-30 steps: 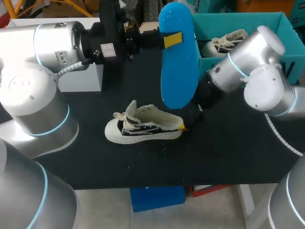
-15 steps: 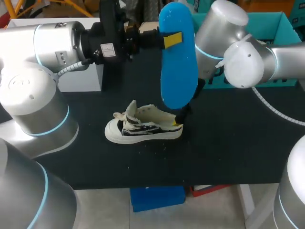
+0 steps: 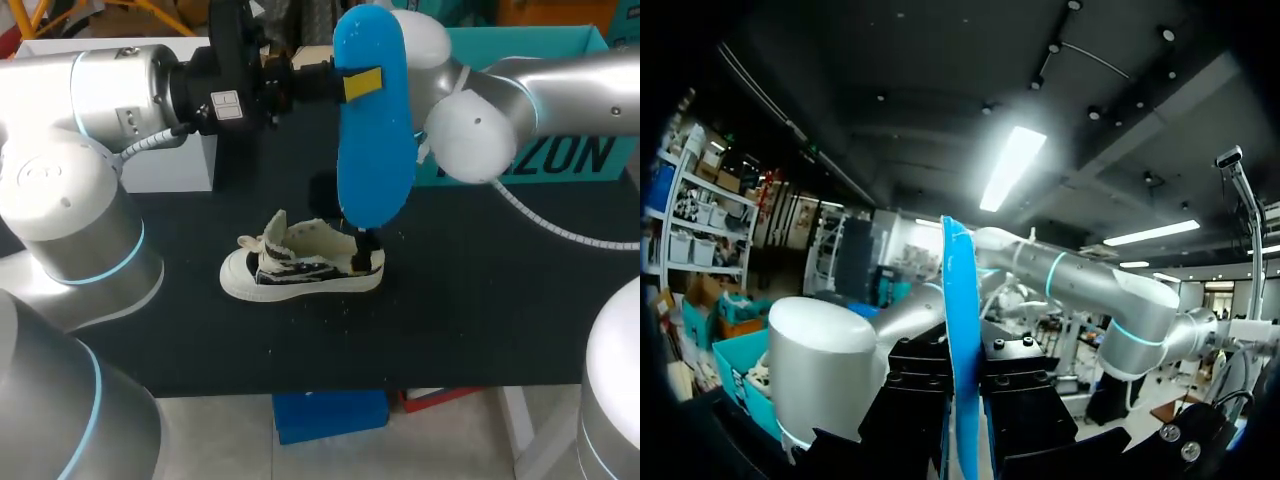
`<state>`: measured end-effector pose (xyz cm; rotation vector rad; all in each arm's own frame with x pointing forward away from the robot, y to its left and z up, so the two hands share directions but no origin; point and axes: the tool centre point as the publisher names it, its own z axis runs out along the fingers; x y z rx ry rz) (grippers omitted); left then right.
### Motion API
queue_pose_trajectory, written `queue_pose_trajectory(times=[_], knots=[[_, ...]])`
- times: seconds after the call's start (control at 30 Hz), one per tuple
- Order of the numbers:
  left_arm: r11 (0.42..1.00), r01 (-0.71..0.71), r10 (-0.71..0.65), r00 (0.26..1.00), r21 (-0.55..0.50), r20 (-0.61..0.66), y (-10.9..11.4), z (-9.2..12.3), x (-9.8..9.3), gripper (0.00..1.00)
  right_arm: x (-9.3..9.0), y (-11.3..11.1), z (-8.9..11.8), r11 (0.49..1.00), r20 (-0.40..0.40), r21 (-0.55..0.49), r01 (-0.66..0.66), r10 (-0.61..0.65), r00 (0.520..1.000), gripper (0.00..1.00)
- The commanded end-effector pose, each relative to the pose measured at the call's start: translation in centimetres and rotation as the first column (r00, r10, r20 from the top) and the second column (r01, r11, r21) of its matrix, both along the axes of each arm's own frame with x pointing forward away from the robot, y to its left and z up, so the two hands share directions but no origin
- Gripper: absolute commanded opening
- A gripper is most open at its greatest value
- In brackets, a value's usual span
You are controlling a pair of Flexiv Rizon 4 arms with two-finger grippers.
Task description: Take the shoe out of the shoebox, open the shoe tongue, remove and reinsert the insole, then place the shoe into the shoebox
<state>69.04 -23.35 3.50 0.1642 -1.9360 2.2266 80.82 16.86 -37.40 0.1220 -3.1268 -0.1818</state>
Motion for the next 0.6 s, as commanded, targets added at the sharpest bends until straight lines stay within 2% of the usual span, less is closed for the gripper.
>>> queue_pose_trajectory(times=[0.03, 0.37, 0.6], knots=[[1.000, -0.004, 0.004, 1.000, -0.001, 0.001, -0.11, -0.04, -0.06, 0.00, -0.02, 0.32, -0.26, 0.999, 0.005, -0.033, 0.008, -0.007, 1.000, 1.00], [1.000, -0.004, 0.004, 1.000, -0.001, 0.001, -0.11, -0.04, -0.06, 0.00, 0.35, 0.59, -0.62, 0.998, 0.005, -0.065, 0.023, -0.023, 1.000, 1.00], [1.000, -0.004, 0.004, 1.000, -0.001, 0.001, -0.11, -0.04, -0.06, 0.00, 0.44, 0.71, -0.69, 0.999, 0.008, -0.042, 0.029, -0.029, 1.000, 1.00]])
